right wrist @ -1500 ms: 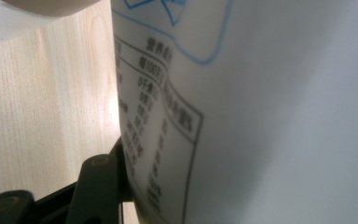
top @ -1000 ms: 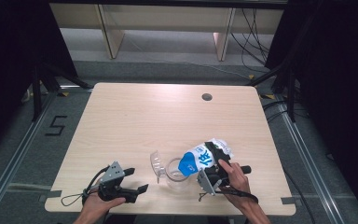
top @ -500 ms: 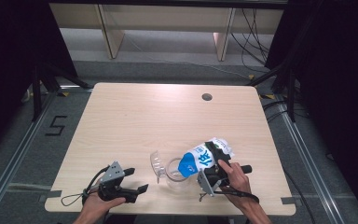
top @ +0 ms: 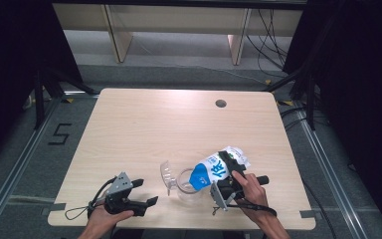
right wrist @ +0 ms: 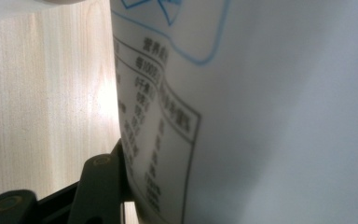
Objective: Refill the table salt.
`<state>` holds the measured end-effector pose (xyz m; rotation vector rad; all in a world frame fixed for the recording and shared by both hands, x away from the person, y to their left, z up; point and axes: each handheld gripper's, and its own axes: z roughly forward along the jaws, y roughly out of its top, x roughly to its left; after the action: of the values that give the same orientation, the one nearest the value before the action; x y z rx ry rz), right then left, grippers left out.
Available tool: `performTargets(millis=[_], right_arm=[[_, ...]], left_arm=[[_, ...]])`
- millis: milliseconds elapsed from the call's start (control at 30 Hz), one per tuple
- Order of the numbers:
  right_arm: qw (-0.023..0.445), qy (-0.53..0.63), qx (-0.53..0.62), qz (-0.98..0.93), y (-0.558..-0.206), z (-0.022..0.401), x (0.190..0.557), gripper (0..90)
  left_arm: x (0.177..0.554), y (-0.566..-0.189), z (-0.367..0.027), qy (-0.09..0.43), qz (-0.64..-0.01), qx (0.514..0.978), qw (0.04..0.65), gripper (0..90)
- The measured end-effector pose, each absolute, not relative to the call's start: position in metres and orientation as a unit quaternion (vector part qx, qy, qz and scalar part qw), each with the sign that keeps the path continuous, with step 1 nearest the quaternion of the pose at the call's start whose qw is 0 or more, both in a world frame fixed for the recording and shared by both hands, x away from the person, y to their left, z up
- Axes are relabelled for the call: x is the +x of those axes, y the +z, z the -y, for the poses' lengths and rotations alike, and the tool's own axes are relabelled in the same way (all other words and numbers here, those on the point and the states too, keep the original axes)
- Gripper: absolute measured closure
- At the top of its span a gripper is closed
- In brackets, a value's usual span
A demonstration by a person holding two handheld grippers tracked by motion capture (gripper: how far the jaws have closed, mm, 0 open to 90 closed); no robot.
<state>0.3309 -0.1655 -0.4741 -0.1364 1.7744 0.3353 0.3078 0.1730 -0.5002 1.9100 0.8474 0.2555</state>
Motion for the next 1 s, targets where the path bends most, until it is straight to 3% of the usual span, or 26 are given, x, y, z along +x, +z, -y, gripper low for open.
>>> performTargets(millis=[1000], right_arm=[[0.634, 0.105, -0.092, -0.760, -0.4704, 0.1641, 0.3294, 49.3]], left_arm=[[0.3074, -0.5006, -0.1731, 0.104, -0.354, 0.785, 0.498, 16.7]])
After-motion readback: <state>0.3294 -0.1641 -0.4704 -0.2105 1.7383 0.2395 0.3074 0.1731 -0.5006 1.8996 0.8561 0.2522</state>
